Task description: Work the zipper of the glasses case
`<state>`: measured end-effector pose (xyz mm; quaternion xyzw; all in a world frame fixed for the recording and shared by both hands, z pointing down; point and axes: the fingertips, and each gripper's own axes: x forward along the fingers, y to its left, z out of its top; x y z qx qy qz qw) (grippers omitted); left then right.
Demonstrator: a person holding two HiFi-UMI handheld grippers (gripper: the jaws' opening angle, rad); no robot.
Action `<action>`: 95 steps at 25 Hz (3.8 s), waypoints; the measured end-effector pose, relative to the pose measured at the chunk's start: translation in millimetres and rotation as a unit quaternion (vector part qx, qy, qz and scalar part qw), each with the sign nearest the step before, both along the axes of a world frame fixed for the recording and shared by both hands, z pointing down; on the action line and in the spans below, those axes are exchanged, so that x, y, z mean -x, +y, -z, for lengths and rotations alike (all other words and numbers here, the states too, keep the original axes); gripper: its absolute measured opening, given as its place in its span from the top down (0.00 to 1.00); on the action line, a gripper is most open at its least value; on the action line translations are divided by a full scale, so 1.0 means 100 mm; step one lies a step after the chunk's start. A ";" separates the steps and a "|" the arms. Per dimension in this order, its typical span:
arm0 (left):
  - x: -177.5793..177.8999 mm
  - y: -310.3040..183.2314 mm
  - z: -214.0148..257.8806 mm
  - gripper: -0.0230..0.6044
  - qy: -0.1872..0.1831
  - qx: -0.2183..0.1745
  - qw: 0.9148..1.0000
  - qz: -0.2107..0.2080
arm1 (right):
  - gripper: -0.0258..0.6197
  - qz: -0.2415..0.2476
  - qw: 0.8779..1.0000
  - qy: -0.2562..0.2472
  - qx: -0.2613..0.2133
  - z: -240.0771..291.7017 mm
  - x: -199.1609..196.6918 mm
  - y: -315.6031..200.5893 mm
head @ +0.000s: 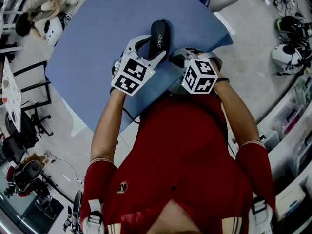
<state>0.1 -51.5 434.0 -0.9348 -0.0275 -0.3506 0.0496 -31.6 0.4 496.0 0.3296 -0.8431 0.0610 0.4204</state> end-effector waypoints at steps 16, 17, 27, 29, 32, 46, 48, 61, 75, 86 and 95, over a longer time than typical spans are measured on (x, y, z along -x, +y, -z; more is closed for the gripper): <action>-0.19 0.23 -0.04 0.60 -0.095 -0.173 0.923 -0.330 | 0.96 0.049 0.998 0.049 -0.005 0.03 -0.71 0.15; -0.21 0.23 -0.04 0.60 -0.100 -0.180 0.917 -0.342 | 0.96 0.053 0.997 0.052 -0.007 0.03 -0.74 0.15; -0.44 0.19 -0.22 0.60 -0.174 -0.219 0.847 -0.453 | 0.96 0.083 0.993 0.080 -0.014 0.02 -1.05 0.05; -0.47 0.17 -0.26 0.60 -0.189 -0.215 0.837 -0.467 | 0.96 0.085 0.993 0.082 -0.015 0.02 -1.11 0.02; -0.48 0.14 -0.30 0.60 -0.202 -0.208 0.829 -0.478 | 0.96 0.087 0.992 0.085 -0.016 0.02 -1.14 -0.05; -0.59 0.11 -0.33 0.60 -0.201 -0.117 0.860 -0.454 | 0.96 0.075 0.995 0.069 0.002 0.00 -1.28 -0.10; -0.57 0.10 -0.33 0.60 -0.192 -0.110 0.864 -0.452 | 0.96 0.059 0.996 0.067 0.002 0.01 -1.25 -0.09; -0.51 0.04 -0.32 0.60 -0.157 -0.092 0.871 -0.457 | 0.96 -0.046 0.998 0.046 0.024 0.03 -1.05 0.09; -0.49 0.05 -0.34 0.60 -0.138 -0.092 0.878 -0.450 | 0.96 -0.206 0.978 0.008 0.033 0.03 -0.84 0.20; -0.50 0.05 -0.36 0.60 -0.133 -0.079 0.881 -0.446 | 0.96 -0.266 0.963 -0.029 0.045 0.04 -0.71 0.21; -0.49 0.03 -0.34 0.59 -0.125 -0.068 0.886 -0.441 | 0.96 -0.298 0.951 -0.069 0.054 0.05 -0.61 0.18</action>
